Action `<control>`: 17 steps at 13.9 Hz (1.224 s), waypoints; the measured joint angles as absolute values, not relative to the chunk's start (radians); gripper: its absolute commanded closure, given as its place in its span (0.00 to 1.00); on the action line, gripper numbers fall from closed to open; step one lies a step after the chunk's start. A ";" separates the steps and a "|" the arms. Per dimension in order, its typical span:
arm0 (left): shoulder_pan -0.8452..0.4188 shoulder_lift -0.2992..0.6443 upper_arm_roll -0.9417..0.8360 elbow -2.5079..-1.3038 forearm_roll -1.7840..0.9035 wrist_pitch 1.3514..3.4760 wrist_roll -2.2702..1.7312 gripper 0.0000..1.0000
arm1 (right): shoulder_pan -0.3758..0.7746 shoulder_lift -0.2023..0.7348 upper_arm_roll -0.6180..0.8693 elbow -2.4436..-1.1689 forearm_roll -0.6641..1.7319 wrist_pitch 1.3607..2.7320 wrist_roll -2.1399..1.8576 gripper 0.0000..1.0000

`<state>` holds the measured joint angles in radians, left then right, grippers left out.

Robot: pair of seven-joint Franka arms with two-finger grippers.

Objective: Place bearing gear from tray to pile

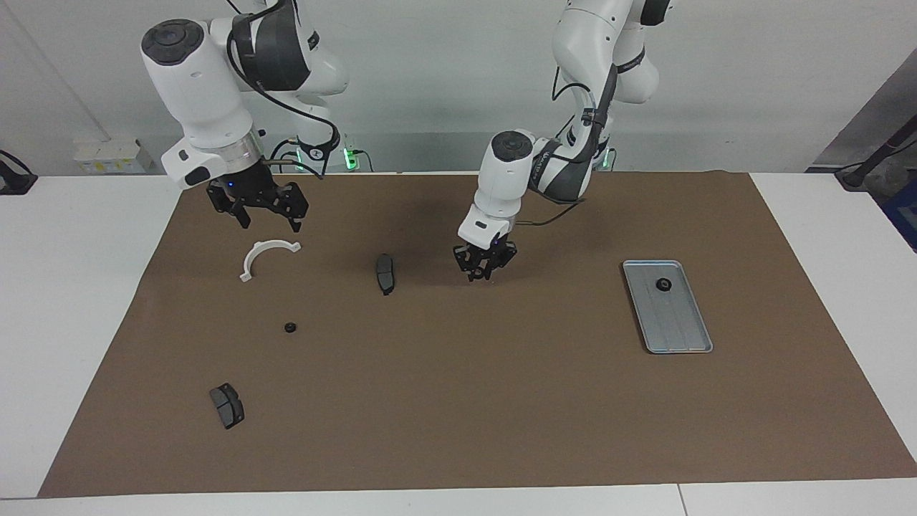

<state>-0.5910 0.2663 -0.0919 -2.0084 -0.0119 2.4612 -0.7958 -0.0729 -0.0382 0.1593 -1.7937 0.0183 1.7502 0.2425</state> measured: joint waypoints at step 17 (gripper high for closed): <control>-0.039 0.179 -0.064 -1.865 -0.012 1.966 -0.222 0.05 | 0.282 0.168 0.173 -1.751 -0.036 1.980 0.665 0.00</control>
<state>-0.0387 0.1785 -0.0645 -1.8654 -0.0123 1.9660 -0.2220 0.2820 0.1679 0.1734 -1.7514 -0.0355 1.9803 0.6650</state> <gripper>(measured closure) 0.211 0.000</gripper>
